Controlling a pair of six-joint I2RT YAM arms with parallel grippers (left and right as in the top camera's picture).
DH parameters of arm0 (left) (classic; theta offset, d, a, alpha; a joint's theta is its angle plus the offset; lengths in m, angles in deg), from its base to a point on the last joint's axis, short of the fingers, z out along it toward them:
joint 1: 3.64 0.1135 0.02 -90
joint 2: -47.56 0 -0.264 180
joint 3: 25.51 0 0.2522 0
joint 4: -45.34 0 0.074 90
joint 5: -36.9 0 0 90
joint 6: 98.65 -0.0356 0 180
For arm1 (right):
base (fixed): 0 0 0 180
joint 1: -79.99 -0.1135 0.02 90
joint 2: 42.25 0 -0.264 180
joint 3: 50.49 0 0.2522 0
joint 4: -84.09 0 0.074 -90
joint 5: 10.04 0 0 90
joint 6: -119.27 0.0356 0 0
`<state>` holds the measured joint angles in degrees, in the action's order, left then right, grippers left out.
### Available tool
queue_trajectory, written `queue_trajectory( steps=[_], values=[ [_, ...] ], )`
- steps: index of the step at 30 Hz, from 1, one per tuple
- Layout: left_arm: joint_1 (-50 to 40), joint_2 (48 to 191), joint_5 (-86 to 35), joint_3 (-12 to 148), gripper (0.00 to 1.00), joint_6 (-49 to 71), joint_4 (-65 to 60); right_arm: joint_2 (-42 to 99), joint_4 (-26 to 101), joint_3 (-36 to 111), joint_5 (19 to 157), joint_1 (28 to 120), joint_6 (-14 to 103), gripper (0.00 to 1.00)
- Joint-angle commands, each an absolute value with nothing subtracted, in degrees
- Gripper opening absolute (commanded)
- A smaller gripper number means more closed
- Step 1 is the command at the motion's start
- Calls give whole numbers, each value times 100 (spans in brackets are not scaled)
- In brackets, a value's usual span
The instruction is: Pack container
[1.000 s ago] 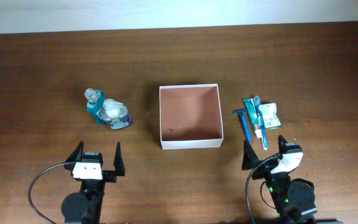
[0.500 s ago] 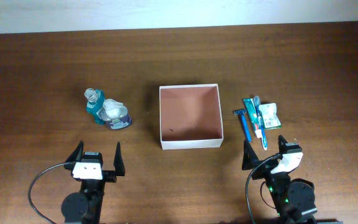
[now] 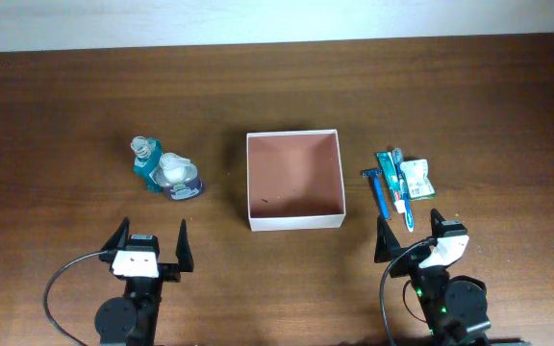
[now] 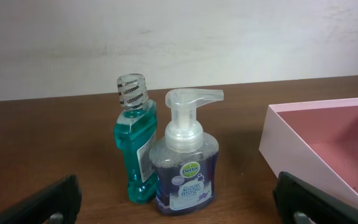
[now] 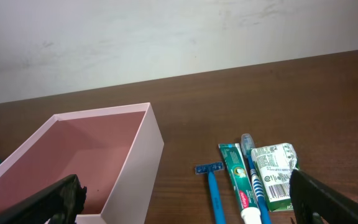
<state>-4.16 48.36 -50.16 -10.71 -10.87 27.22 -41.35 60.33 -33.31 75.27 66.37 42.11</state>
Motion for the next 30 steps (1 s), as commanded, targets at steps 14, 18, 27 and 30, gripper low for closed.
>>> queue_trajectory(
  steps=[14,18,27,30],
  values=[
    [-475,4822,-5055,-1123,99,-1177,2754,-4189,6052,-3392,7477,6689,4152,98],
    [-477,4825,-4441,-1119,99,-1170,2768,-4189,6052,-3392,7477,6689,4152,98],
    [-477,4822,-3613,-1019,99,-1155,3211,-4189,6050,-3392,7477,6689,4154,98],
    [-475,4831,-3613,-647,99,-1146,3135,-4189,6052,-3392,7477,6689,4152,98]
  ],
)
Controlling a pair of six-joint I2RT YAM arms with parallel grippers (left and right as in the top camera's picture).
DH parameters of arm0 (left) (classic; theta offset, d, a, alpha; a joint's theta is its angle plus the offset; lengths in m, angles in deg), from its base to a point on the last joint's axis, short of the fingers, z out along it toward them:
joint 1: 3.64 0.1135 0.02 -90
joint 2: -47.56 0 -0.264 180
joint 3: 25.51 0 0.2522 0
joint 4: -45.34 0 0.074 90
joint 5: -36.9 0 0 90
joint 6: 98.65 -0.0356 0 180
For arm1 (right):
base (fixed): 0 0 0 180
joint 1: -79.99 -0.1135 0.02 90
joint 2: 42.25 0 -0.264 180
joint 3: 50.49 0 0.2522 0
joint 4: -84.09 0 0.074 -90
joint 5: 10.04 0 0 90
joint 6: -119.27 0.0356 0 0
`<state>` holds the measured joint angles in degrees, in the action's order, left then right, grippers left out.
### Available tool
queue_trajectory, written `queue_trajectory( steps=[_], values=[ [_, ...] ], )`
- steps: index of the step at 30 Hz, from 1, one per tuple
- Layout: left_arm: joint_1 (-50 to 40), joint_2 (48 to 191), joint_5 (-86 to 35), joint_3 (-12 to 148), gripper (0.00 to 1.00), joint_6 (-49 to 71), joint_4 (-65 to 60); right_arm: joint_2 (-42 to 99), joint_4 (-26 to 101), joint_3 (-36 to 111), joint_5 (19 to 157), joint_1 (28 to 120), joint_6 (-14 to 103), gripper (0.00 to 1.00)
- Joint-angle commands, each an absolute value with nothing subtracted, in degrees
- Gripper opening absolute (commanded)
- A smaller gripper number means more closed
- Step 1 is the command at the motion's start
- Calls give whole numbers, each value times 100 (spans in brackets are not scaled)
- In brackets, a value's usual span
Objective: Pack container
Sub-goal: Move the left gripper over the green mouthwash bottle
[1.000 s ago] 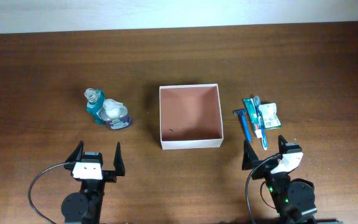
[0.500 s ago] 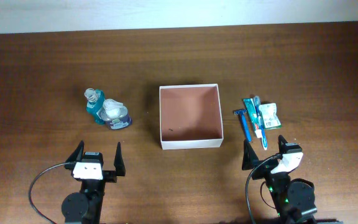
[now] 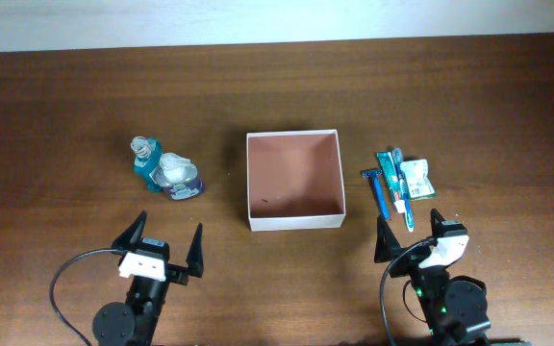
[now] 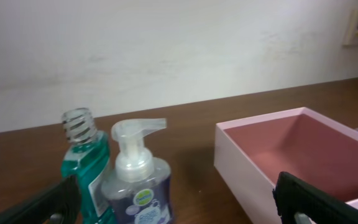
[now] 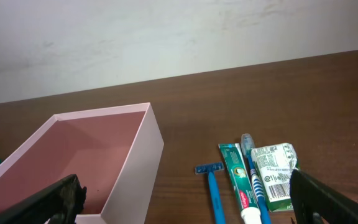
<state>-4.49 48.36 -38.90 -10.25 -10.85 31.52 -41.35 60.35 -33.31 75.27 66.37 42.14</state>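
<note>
An empty pink box (image 3: 294,181) sits mid-table. Left of it stand a teal mouthwash bottle (image 3: 143,156) and a purple foam soap pump bottle (image 3: 180,179), both also seen from the left wrist, mouthwash (image 4: 82,165) and soap (image 4: 137,186). Right of the box lie a blue razor (image 5: 213,186), a toothpaste tube (image 5: 236,174), a toothbrush (image 5: 253,177) and a green packet (image 5: 273,169). My left gripper (image 3: 165,252) stands open near the front edge, just in front of the bottles. My right gripper (image 3: 408,234) is open in front of the toiletries.
A white wall (image 4: 166,50) rises behind the brown wooden table (image 3: 65,106). Black cables (image 3: 61,284) loop beside both arm bases at the front edge.
My left gripper has shifted a little to the right and turned toward the box, so the bottles now sit left in its view. The right arm has not moved.
</note>
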Motion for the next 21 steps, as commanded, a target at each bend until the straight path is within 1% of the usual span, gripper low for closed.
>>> queue_trajectory(
  steps=[1,5,9,11,12,16,19,21],
  values=[
    [-475,4844,-3615,-490,99,-1146,3058,-4189,6052,-3392,7477,6689,4152,98],
    [-470,5227,-3685,479,99,-1151,2682,-4189,6052,-3392,7477,6689,4152,98],
    [-470,6232,-4015,1768,99,-1157,1987,-4189,6050,-3392,7477,6689,4152,98],
    [-470,6925,-4122,2518,99,-1288,1458,-4189,6052,-3392,7477,6689,4152,98],
    [-470,7712,-4098,3338,99,-1371,831,-4189,6052,-3392,7477,6689,4152,98],
    [-473,9345,-3635,4992,99,-1369,-478,-4189,6050,-3392,7477,6689,4152,98],
    [-473,10433,-3283,6052,100,-1367,-1444,-4189,6050,-3392,7477,6689,4152,98],
    [-470,10962,-3265,6487,99,-1367,-1783,-4189,6052,-3392,7477,6689,4152,98]
  ],
)
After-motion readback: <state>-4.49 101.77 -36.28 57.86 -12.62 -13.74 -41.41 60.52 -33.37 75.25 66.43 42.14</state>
